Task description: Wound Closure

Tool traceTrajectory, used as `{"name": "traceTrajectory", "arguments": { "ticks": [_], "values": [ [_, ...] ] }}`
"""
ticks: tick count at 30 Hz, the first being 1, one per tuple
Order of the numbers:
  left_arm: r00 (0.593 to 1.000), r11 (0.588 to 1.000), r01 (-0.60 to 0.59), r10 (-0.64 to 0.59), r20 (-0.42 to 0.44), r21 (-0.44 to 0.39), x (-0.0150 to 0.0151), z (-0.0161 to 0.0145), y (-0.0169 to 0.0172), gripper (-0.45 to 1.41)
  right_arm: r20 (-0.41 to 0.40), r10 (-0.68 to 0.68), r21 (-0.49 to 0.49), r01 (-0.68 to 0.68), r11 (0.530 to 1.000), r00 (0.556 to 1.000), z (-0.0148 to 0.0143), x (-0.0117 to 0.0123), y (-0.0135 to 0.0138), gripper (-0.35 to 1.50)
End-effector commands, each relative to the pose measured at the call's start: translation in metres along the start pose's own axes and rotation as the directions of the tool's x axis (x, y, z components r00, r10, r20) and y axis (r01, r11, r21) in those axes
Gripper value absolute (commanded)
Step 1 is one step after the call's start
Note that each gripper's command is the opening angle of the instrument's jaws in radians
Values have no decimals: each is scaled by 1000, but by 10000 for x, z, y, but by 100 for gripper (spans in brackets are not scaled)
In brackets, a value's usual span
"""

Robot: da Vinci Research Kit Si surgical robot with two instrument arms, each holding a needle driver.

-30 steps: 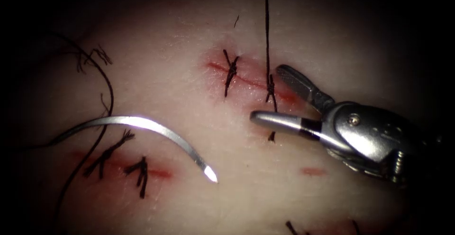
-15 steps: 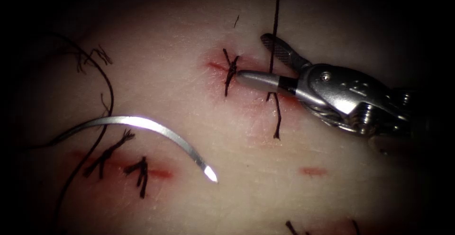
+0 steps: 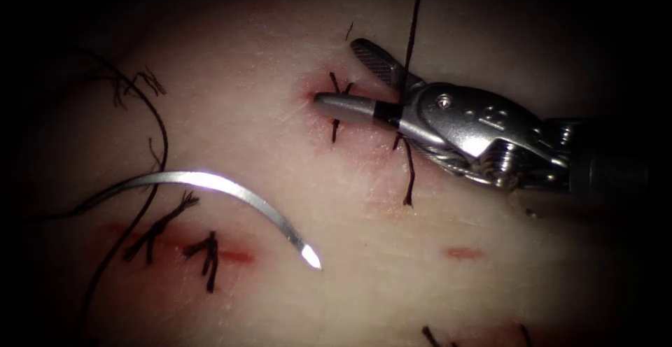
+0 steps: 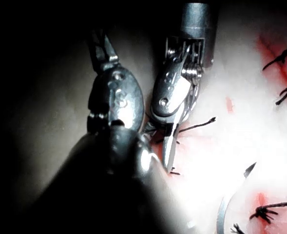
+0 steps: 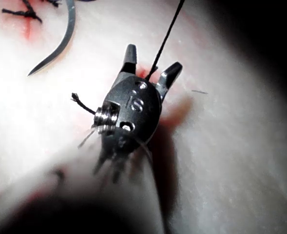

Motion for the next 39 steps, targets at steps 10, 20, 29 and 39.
{"name": "traceTrajectory", "arguments": {
  "ticks": [10, 20, 29, 39],
  "values": [
    [1000, 1000, 7, -7, -9, -13, 4, 9, 4, -45, -46, -32, -7, 32, 999, 998, 6, 9, -4, -35],
    [999, 999, -37, 37, 18, -22, 1, 31, -3, -45, -87, -49, -33, 46, 998, 995, -73, 28, 9, 89],
    [973, 981, -189, 192, 130, -39, -42, 86, -19, -45, 50, -214, -105, 218, 970, 976, -191, 8, 70, 67],
    [905, 965, -246, 264, 334, -97, -123, 117, -11, 84, 64, -206, -191, 215, 958, 976, -277, 26, 118, 84]
  ]
}}
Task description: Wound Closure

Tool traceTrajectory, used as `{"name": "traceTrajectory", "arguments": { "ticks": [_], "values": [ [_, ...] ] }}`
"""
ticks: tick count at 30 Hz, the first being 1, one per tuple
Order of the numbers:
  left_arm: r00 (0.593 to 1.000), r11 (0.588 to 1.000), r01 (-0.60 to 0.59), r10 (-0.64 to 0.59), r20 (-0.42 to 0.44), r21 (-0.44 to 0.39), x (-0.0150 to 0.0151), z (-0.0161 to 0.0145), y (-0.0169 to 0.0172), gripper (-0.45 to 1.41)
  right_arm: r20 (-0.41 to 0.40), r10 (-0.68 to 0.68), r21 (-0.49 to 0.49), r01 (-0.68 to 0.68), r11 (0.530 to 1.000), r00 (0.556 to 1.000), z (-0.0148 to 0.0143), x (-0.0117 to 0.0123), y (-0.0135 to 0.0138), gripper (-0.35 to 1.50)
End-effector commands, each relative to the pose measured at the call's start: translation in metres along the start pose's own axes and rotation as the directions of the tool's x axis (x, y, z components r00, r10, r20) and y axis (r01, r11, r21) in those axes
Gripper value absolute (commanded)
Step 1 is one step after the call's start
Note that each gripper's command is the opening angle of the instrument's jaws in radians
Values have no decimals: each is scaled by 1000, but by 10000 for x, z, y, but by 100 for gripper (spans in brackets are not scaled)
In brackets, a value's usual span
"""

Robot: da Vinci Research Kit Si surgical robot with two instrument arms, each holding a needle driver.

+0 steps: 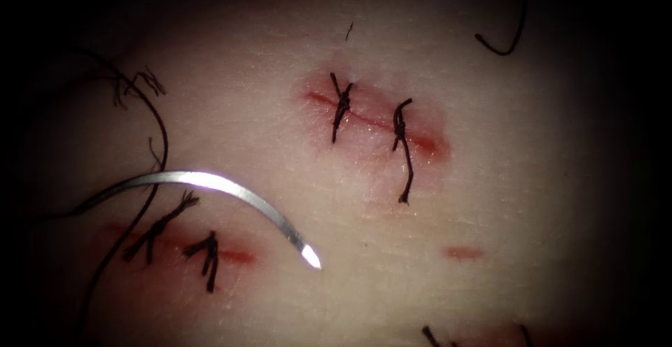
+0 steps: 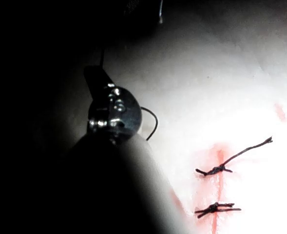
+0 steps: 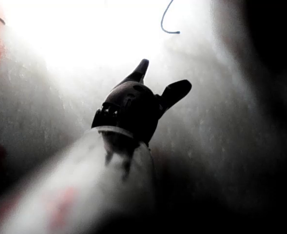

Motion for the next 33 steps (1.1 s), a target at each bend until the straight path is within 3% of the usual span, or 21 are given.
{"name": "traceTrajectory", "arguments": {
  "ticks": [1, 3, 8, 12, 17, 23, 28, 33],
  "values": [
    [997, 997, 76, -76, 1, 6, -6, 11, 3, 99, -9, 5, 15, -5, 1000, 1000, 9, 7, -12, 84],
    [980, 980, 199, -199, -21, -12, -13, 17, 8, 126, -19, 9, 33, -8, 999, 1000, 14, 12, -24, 83],
    [939, 939, 343, -344, -24, -37, -14, 8, 10, 140, -43, 17, 101, -12, 995, 999, 43, 22, -63, 83],
    [936, 935, 349, -351, -28, -57, -11, -14, 19, 128, -50, 17, 144, -10, 990, 999, 67, 25, -94, 83],
    [944, 942, 329, -330, -10, -62, -21, -57, 39, 131, -41, 5, 197, 3, 980, 999, 90, 22, -127, 79],
    [953, 951, 303, -303, 14, -53, -36, -104, 82, 121, -54, -5, 246, 19, 969, 999, 101, 22, -142, 67],
    [968, 965, 251, -252, -6, -74, -36, -114, 126, 109, -72, -32, 265, 50, 963, 997, 104, 26, -149, 67],
    [997, 993, 49, -55, -48, -106, -27, -106, 165, 79, -88, -76, 276, 98, 956, 993, 100, 34, -153, 71]
  ]
}}
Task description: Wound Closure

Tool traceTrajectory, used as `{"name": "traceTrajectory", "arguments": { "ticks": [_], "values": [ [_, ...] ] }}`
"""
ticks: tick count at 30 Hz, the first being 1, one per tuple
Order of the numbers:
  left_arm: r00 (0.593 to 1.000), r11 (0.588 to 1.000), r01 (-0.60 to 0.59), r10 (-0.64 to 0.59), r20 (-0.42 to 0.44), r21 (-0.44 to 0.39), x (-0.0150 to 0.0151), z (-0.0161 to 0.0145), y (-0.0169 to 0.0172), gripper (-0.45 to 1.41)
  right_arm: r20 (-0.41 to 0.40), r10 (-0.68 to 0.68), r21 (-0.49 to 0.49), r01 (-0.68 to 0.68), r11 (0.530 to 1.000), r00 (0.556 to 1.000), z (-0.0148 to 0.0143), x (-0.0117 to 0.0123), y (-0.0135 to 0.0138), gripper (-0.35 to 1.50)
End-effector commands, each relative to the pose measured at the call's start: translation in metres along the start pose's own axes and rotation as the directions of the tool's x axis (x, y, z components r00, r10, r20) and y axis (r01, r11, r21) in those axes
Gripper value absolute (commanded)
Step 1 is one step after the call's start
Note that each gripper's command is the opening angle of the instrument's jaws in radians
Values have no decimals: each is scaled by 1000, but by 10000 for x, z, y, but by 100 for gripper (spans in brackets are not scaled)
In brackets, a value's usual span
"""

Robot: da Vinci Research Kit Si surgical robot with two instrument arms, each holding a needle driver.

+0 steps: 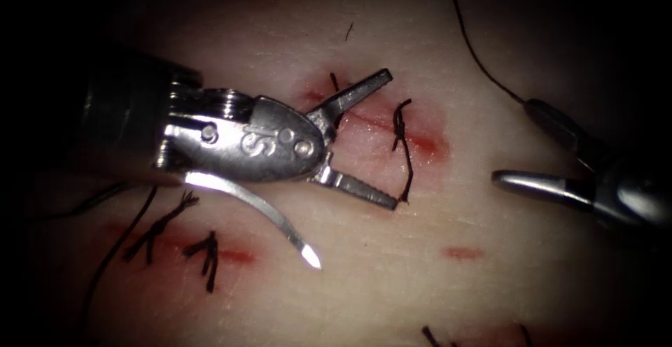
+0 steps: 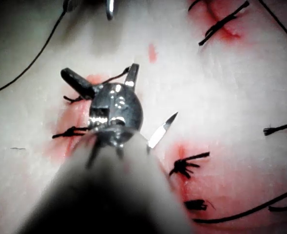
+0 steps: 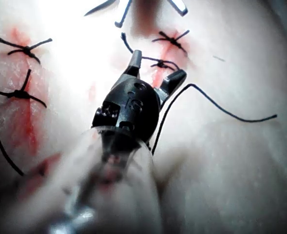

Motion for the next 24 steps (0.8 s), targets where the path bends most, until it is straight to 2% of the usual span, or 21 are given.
{"name": "traceTrajectory", "arguments": {
  "ticks": [1, 4, 6, 12, 15, 17, 20, 23, 24],
  "values": [
    [999, 999, -33, 33, 8, -9, -2, 10, 5, 76, -4, -24, 6, 25, 1000, 1000, 8, 7, 0, 79],
    [996, 996, -86, 87, 29, -37, 2, 17, 15, 76, -9, -58, 21, 58, 998, 998, 6, 17, -1, 103],
    [995, 995, -86, 88, 41, -49, 2, 20, 16, 76, -14, -56, 35, 57, 998, 998, 6, 25, 1, 126],
    [995, 995, -91, 93, 39, -51, -5, 23, 12, 76, -12, -119, 39, 119, 992, 993, 10, 42, -5, 136],
    [994, 993, -96, 100, 54, -69, -11, 24, 14, 76, -16, -123, 34, 123, 992, 992, 15, 40, -10, 140],
    [992, 992, -99, 104, 64, -79, -15, 26, 16, 69, -19, -126, 34, 127, 991, 992, 17, 38, -12, 140],
    [991, 991, -104, 110, 69, -82, -19, 28, 19, 44, -21, -132, 33, 133, 991, 991, 19, 33, -15, 140],
    [991, 991, -107, 113, 68, -84, -22, 28, 18, 7, -22, -136, 32, 137, 990, 990, 19, 30, -16, 138],
    [991, 990, -107, 113, 69, -87, -23, 28, 17, -15, -23, -137, 32, 137, 990, 990, 19, 29, -16, 138]
  ]
}}
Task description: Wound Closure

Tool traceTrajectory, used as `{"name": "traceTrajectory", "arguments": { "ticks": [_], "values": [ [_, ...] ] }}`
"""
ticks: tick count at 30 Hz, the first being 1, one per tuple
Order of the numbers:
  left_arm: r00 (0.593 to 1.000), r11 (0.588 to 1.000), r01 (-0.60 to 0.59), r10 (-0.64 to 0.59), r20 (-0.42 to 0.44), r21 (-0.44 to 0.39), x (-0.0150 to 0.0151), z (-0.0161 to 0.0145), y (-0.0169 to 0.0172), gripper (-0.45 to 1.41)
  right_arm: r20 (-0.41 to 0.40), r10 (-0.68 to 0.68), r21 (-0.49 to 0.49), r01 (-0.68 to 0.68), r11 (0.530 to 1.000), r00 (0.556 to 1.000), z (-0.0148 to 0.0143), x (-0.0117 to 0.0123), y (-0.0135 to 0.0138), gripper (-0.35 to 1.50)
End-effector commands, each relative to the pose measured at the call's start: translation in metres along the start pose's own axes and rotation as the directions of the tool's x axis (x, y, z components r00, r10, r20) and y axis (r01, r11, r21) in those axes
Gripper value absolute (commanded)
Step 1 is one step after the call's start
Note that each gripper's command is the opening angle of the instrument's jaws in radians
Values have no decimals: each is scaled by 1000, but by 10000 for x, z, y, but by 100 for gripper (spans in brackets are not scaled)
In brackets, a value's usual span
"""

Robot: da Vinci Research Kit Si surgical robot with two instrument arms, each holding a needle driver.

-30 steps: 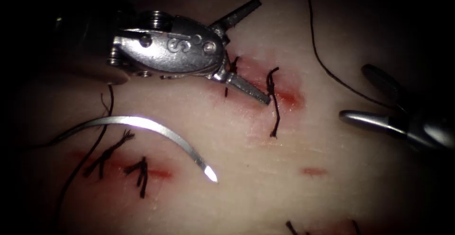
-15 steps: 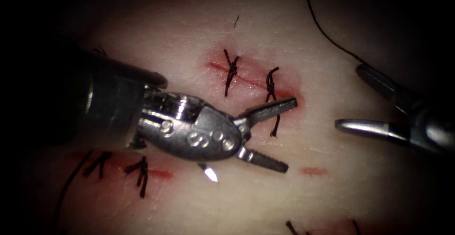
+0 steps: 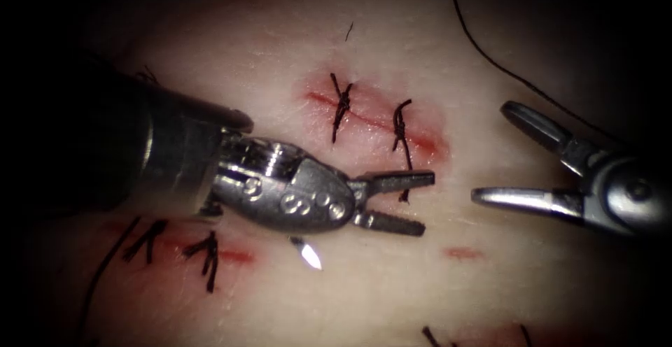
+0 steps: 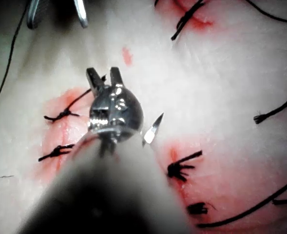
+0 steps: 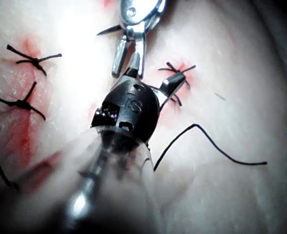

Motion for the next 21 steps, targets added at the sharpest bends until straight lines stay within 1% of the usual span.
{"name": "traceTrajectory", "arguments": {
  "ticks": [1, 2, 7, 10, 12, 15, 16, 21],
  "values": [
    [1000, 1000, -6, 6, -2, -1, -2, 6, -1, -30, -4, -2, 0, 2, 1000, 1000, 10, -1, 0, 136],
    [1000, 1000, -6, 6, -3, -2, -2, 6, -2, -45, -4, -2, 0, 2, 1000, 1000, 10, -1, 0, 136],
    [1000, 1000, -28, 28, -11, -9, -5, 1, -9, -45, -5, -13, 8, 13, 1000, 1000, 11, -6, -1, 130],
    [999, 999, -32, 31, -18, -15, -11, -1, -15, -45, -12, -57, 66, 58, 996, 998, 16, -16, -3, 123],
    [999, 999, -33, 33, -20, -16, -15, -1, -20, -45, -23, -96, 82, 98, 992, 995, 21, -24, -4, 123],
    [999, 999, -37, 37, -39, -16, -20, -2, -24, -45, -43, -146, 105, 150, 983, 988, 31, -37, -3, 125],
    [997, 999, -40, 39, -62, -11, -21, -3, -24, -45, -52, -202, 102, 207, 973, 978, 40, -44, -3, 125],
    [995, 999, -51, 49, -88, -16, -21, -9, -24, -45, -85, -309, 110, 317, 942, 947, 67, -49, -4, 125]
  ]
}}
